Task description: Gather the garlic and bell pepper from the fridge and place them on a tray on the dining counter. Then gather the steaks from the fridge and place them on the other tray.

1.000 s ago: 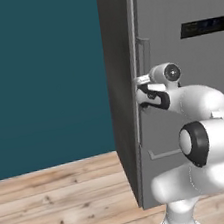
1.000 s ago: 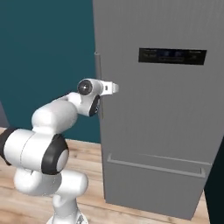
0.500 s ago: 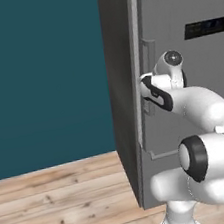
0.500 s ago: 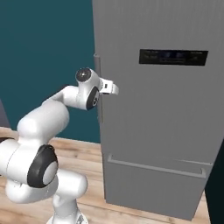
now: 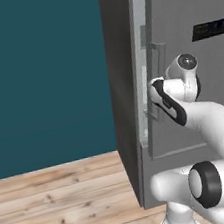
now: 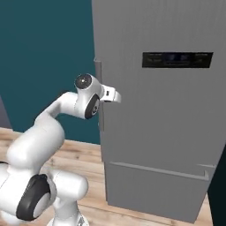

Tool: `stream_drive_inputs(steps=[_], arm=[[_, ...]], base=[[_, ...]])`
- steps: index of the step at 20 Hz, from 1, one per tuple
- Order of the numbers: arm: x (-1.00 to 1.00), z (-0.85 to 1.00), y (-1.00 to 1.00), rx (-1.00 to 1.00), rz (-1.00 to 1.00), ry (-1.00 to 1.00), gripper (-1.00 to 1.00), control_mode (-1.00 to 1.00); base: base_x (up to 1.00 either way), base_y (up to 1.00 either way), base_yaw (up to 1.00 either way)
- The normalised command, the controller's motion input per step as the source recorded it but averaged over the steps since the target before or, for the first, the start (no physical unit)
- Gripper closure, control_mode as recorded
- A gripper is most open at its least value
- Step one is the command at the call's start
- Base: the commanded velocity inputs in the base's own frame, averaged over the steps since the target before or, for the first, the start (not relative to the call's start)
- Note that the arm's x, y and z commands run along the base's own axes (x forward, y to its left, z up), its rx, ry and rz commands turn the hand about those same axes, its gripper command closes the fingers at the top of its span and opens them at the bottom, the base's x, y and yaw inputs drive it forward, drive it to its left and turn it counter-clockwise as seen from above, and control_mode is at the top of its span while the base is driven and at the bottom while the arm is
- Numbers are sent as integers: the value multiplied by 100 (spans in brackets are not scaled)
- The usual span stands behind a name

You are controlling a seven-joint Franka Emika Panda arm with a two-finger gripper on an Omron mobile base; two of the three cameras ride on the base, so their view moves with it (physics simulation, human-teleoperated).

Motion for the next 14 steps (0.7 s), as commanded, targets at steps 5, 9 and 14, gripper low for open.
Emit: stream_drive_inputs(steps=[5,9,14], arm=[[-80,0,-100,0,0,0,100,-100],[-72,0,-100,0,0,0,100,-100],[-66,1,-100,0,1,0,100,-100]], base=[[0,0,0],[0,0,0],[0,0,0]])
